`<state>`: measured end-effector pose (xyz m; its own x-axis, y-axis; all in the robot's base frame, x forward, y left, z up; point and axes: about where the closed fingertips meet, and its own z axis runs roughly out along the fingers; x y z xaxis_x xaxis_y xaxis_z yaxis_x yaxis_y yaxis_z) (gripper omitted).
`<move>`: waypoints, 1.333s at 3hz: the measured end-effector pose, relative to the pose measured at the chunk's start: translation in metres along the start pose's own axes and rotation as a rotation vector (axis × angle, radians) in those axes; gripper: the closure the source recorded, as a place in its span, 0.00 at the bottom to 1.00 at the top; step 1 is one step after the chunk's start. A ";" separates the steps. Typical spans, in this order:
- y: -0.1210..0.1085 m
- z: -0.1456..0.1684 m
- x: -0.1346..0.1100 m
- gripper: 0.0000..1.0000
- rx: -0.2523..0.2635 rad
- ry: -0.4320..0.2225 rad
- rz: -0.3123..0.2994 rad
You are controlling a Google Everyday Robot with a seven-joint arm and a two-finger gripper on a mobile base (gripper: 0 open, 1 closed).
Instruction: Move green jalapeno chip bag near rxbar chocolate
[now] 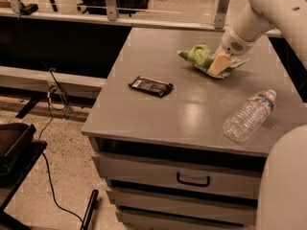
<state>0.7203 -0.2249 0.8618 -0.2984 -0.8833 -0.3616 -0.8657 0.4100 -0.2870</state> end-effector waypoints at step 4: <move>0.038 -0.005 -0.138 0.82 -0.088 -0.076 -0.192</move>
Offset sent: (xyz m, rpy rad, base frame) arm 0.0283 0.1125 0.0622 0.0015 -0.0165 0.1543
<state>0.7264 -0.0886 0.9049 -0.0963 -0.9224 -0.3741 -0.9364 0.2114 -0.2802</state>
